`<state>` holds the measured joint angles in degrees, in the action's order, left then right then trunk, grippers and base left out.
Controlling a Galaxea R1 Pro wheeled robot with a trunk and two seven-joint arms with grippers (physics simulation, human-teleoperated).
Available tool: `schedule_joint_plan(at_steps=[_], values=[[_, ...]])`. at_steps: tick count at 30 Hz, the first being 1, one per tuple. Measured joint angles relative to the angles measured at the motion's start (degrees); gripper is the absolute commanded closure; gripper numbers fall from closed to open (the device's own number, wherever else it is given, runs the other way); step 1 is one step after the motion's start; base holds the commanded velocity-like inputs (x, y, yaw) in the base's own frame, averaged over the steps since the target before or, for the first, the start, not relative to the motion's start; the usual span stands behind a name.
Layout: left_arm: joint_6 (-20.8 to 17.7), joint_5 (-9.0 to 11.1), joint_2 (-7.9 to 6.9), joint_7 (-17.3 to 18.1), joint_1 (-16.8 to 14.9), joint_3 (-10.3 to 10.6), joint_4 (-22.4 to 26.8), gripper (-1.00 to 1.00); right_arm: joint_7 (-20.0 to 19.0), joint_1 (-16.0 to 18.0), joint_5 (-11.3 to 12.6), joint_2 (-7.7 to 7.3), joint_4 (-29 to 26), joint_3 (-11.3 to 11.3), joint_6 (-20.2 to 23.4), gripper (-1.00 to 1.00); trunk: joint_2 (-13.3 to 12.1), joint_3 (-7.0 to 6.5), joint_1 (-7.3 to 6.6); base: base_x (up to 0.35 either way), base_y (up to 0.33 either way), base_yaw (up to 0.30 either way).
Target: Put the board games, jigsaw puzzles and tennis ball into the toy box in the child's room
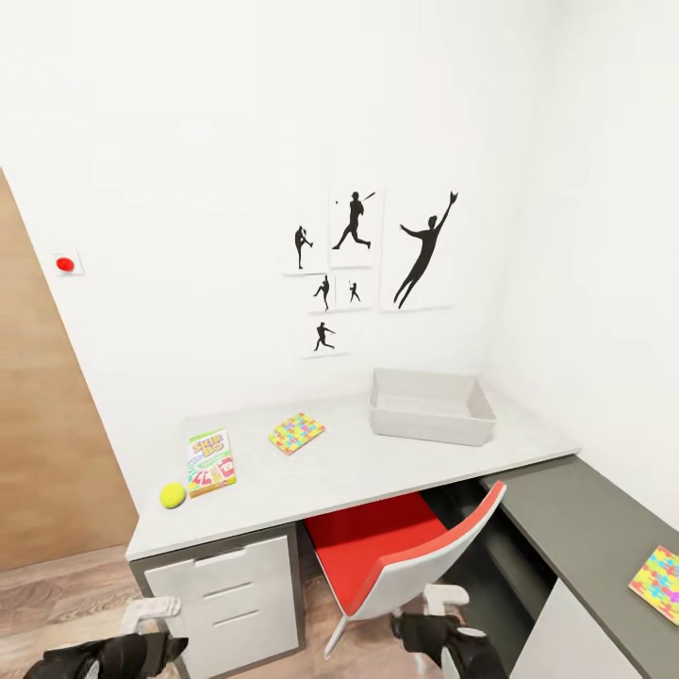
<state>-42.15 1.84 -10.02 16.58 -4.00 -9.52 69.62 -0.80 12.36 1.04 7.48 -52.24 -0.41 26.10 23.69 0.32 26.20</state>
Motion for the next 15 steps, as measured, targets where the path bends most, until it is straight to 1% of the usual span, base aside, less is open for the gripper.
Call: schedule_joint_plan(at_steps=[2, 3, 4, 5, 7, 8, 9, 10, 11, 15], values=[[-1.9, 0.0, 0.00, 0.0, -0.1, -0.1, 3.4, -1.00, 0.0, 0.0, 0.4, 0.06, -3.7, 0.0, 1.6, -1.00, -0.8, -0.35, -0.44, 0.000, 0.000, 0.000], [-2.8, 0.0, 0.00, 0.0, -0.2, -0.2, 4.9, -1.00, -0.1, 0.0, 0.9, 0.09, -6.7, 0.1, 3.1, -1.00, -0.8, -0.36, -0.44, 0.000, 0.000, 0.000], [-4.7, 0.1, -0.03, 0.1, -0.7, -0.3, 7.4, -1.00, -0.1, 0.0, 1.3, 0.11, -8.2, 0.1, 3.8, -1.00, -0.8, -0.36, -0.44, 0.000, 0.000, 0.000], [-5.7, 0.0, -0.05, 0.1, -1.1, -0.4, 8.4, -1.00, -0.1, 0.0, 1.7, 0.12, -9.5, 0.1, 4.3, -1.00, -0.8, -0.35, -0.44, 0.000, 0.000, 0.000], [-7.5, 0.0, -0.05, 0.2, -2.0, -1.0, 9.9, -1.00, -0.2, 0.0, 2.6, 0.12, -12.1, 0.2, 5.1, -1.00, -0.8, -0.35, -0.44, 0.000, 0.000, 0.000], [-8.9, 0.2, -0.02, 0.3, -2.9, -1.8, 10.8, -1.00, -0.2, 0.0, 3.6, 0.10, -14.4, 0.3, 5.7, -1.00, -0.8, -0.36, -0.44, 0.000, 0.000, 0.000], [-9.4, 0.2, 0.00, 0.4, -3.3, -2.3, 11.1, -1.00, -0.2, 0.0, 4.1, 0.09, -15.6, 0.3, 5.9, -1.00, -0.8, -0.35, -0.44, 0.000, 0.000, 0.000], [-9.4, 0.2, 0.01, 0.4, -3.3, -2.4, 11.1, -1.00, -0.2, 0.0, 4.1, 0.09, -15.6, 0.3, 5.9, -1.00, -0.8, -0.35, -0.44, 0.000, 0.000, 0.000], [-10.1, 0.5, 0.00, 0.8, -3.9, -3.3, 11.6, -1.00, -0.1, 0.0, 4.9, 0.09, -17.4, 0.5, 6.3, -1.00, -0.8, -0.36, -0.44, 0.000, 0.000, 0.000], [-11.0, 1.0, -0.05, 2.5, -4.8, -4.5, 12.2, -1.00, -0.1, 0.0, 5.8, 0.07, -20.9, 0.8, 8.0, -1.00, -0.8, -0.35, -0.44, 0.000, 0.000, 0.000]])
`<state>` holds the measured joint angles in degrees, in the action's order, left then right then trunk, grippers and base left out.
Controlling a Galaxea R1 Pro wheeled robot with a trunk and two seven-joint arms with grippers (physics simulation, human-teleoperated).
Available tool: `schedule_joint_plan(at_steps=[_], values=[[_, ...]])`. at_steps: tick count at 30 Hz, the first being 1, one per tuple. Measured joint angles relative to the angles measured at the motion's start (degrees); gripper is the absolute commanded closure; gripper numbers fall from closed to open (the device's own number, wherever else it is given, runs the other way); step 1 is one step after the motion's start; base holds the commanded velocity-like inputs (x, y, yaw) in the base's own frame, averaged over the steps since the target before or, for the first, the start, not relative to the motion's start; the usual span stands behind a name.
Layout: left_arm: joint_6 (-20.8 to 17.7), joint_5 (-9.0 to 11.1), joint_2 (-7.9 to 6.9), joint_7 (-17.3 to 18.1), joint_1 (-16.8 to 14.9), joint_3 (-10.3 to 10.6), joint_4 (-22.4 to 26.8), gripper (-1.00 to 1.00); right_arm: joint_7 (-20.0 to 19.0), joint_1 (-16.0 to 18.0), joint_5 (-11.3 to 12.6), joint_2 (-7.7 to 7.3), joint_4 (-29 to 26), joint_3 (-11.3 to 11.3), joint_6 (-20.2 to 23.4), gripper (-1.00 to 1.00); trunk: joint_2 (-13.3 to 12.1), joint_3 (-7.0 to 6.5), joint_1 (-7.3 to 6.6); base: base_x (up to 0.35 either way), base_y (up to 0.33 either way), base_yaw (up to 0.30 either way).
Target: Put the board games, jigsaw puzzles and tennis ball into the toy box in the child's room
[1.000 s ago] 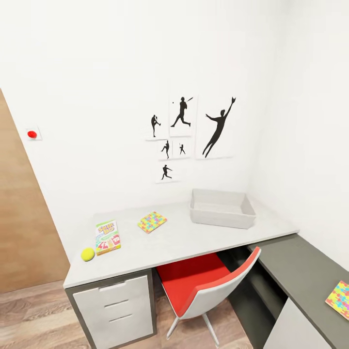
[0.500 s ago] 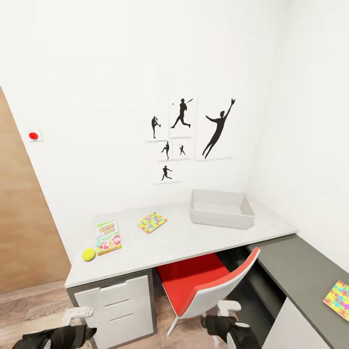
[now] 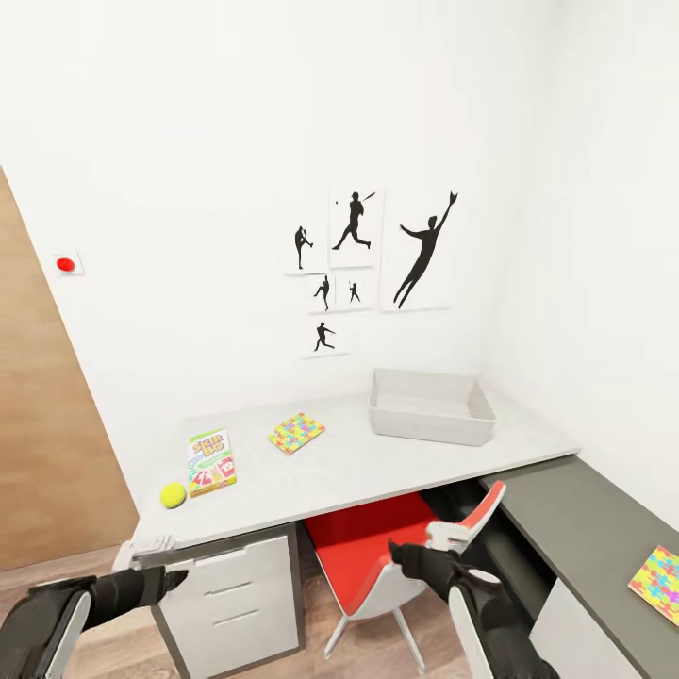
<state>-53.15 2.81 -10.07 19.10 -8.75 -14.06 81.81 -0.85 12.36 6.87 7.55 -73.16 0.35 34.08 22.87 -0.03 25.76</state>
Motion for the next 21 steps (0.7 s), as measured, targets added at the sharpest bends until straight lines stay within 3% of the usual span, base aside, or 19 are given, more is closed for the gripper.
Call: schedule_joint_plan(at_steps=[5, 12, 14, 21], values=[[-0.8, 0.3, -0.53, 3.4, -1.9, -0.7, 0.3, -1.00, 0.0, -0.1, 0.5, -0.18, -3.7, 0.1, 3.7, -1.00, 0.0, 0.00, 0.00, 0.000, 0.000, 0.000], [-1.2, 0.3, -1.08, 7.1, -3.1, -1.3, 0.4, -1.00, 0.0, -0.3, 0.7, -0.40, -5.3, -0.1, 5.3, -1.00, 0.0, 0.00, 0.00, 0.000, 0.000, 0.000], [-2.6, 0.4, -1.93, 10.6, -3.2, -4.3, 0.4, -1.00, 0.0, -0.6, 0.8, -0.44, -7.3, 0.0, 5.6, -1.00, 0.0, 0.00, 0.00, 0.000, 0.000, 0.000], [-3.5, 0.1, -2.37, 17.3, -3.3, -6.3, 0.4, -1.00, -0.1, -1.2, 0.9, -0.31, -9.8, 0.1, 5.7, -1.00, 0.0, 0.00, 0.00, 0.000, 0.000, 0.000]])
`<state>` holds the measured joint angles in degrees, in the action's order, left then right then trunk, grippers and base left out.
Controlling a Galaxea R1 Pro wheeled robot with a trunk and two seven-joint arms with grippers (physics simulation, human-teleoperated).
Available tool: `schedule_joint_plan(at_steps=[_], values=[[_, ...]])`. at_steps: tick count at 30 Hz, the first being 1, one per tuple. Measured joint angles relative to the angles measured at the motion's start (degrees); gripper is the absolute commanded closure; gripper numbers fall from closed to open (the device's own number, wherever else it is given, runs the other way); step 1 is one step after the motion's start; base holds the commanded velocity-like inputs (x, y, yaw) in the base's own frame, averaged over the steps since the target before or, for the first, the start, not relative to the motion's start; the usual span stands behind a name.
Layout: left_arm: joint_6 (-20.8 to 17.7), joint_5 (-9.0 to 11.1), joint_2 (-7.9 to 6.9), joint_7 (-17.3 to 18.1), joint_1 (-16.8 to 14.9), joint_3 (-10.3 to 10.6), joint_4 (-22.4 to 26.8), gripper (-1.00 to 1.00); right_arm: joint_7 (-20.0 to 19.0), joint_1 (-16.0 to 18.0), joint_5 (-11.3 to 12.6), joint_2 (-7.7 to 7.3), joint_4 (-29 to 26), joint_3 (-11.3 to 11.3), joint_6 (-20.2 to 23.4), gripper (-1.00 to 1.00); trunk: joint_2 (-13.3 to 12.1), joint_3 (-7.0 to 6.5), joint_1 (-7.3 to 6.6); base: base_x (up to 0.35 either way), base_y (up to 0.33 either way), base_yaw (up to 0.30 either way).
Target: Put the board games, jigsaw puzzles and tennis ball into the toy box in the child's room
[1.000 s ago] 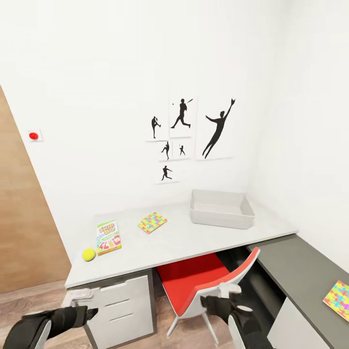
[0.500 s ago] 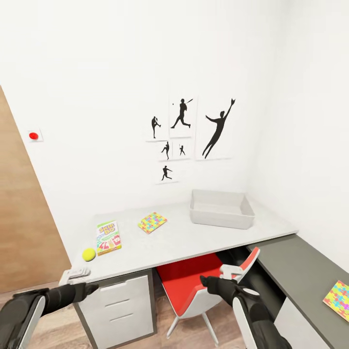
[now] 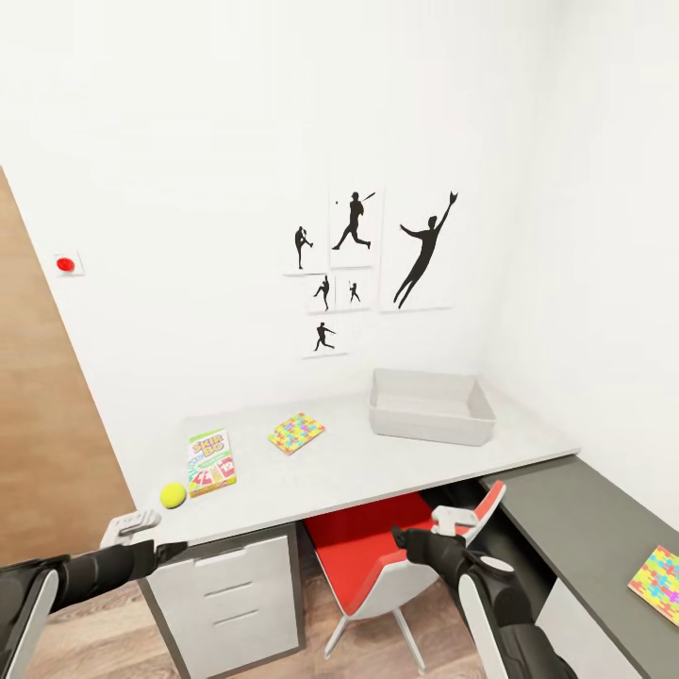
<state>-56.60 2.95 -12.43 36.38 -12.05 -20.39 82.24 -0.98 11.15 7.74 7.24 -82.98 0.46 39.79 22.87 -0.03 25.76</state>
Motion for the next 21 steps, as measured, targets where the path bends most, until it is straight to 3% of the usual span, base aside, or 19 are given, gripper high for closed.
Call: schedule_joint_plan(at_steps=[5, 10, 21], values=[[0.0, -0.4, -0.23, 2.7, 0.0, -0.4, 0.0, -1.00, 0.0, -0.1, 0.0, 0.15, -0.7, 0.0, 0.1, -1.00, 0.0, 0.00, 0.00, 0.000, 0.000, -0.063], [0.0, -0.4, -1.34, 3.7, 0.0, -0.9, -0.1, -1.00, 0.0, -0.2, 1.1, 0.13, -0.7, -0.1, 1.2, -1.00, 0.0, 0.00, 0.00, 0.000, 0.000, -0.215], [0.1, -0.4, -1.78, 3.9, 0.0, -1.0, -0.1, -1.00, -0.1, -0.2, 6.8, -0.52, -0.8, -0.3, 2.0, -1.00, 0.0, 0.03, 0.00, 0.000, 0.002, -0.235]])
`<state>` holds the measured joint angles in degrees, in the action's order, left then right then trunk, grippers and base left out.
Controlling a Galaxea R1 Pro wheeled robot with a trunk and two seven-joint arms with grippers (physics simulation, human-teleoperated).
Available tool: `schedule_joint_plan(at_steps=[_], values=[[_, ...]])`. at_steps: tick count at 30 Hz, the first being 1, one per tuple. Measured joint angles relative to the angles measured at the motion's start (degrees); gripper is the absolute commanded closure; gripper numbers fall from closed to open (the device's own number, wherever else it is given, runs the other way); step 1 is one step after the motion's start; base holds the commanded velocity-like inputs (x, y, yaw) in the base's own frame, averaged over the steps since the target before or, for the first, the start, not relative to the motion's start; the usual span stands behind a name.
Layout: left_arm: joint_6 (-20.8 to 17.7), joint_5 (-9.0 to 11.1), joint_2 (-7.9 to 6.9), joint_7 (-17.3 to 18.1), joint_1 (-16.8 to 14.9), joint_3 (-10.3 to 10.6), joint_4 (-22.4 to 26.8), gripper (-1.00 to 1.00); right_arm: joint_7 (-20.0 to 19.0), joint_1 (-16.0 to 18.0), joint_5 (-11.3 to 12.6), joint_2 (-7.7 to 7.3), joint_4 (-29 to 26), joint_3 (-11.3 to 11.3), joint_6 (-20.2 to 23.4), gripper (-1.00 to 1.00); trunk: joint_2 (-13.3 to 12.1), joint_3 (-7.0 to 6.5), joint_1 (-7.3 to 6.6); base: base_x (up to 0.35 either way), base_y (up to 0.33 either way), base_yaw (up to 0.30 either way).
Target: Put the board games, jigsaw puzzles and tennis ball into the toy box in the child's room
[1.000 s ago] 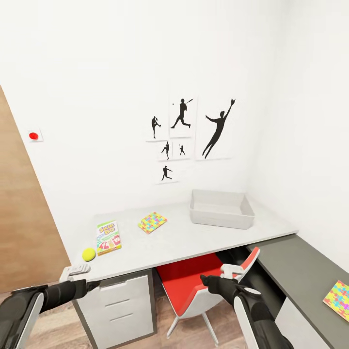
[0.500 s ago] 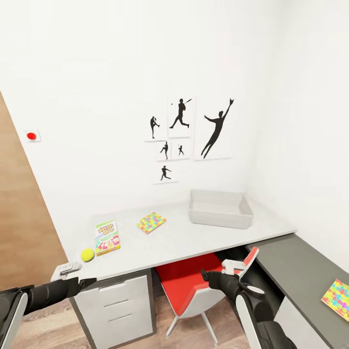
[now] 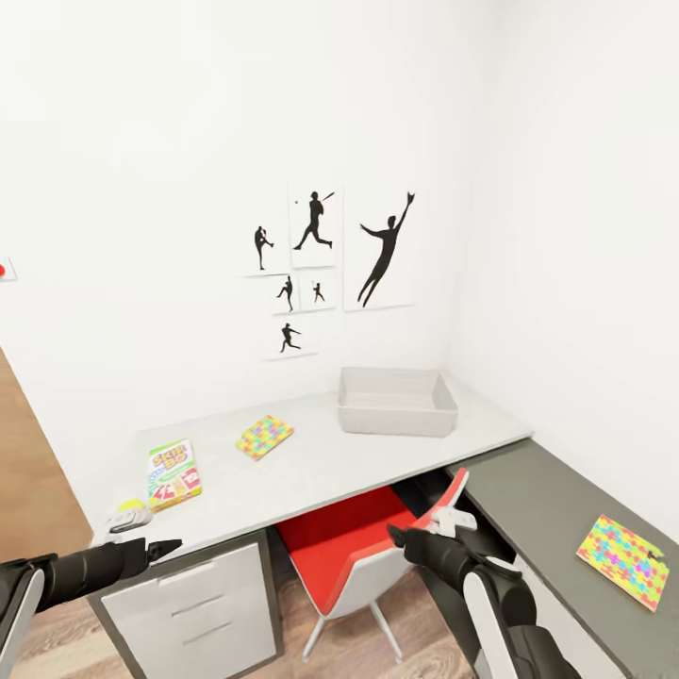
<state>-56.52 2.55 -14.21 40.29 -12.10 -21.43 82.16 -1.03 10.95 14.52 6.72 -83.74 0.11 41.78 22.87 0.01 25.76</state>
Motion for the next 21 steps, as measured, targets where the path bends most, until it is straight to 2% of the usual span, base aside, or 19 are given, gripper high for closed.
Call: schedule_joint_plan(at_steps=[10, 16, 21], values=[[0.0, 0.0, -0.07, 0.0, 0.0, 0.0, 0.0, -1.00, 0.0, 0.0, 1.1, -0.09, 0.0, 0.0, 0.1, -1.00, 0.0, 0.17, 0.00, 0.013, 0.124, -0.194], [0.1, 0.0, -0.10, -0.1, 0.0, 0.0, 0.0, -1.00, 0.0, 0.0, 1.2, -0.14, 0.0, 0.0, 0.1, -1.00, 0.0, 0.26, -0.02, 0.198, 0.068, -0.187], [0.1, 0.0, -0.11, -0.1, 0.0, 0.0, 0.0, -1.00, 0.0, 0.0, 1.2, -0.15, -0.1, 0.1, -0.2, -1.00, 0.0, 0.28, -0.03, 0.284, 0.018, -0.067]])
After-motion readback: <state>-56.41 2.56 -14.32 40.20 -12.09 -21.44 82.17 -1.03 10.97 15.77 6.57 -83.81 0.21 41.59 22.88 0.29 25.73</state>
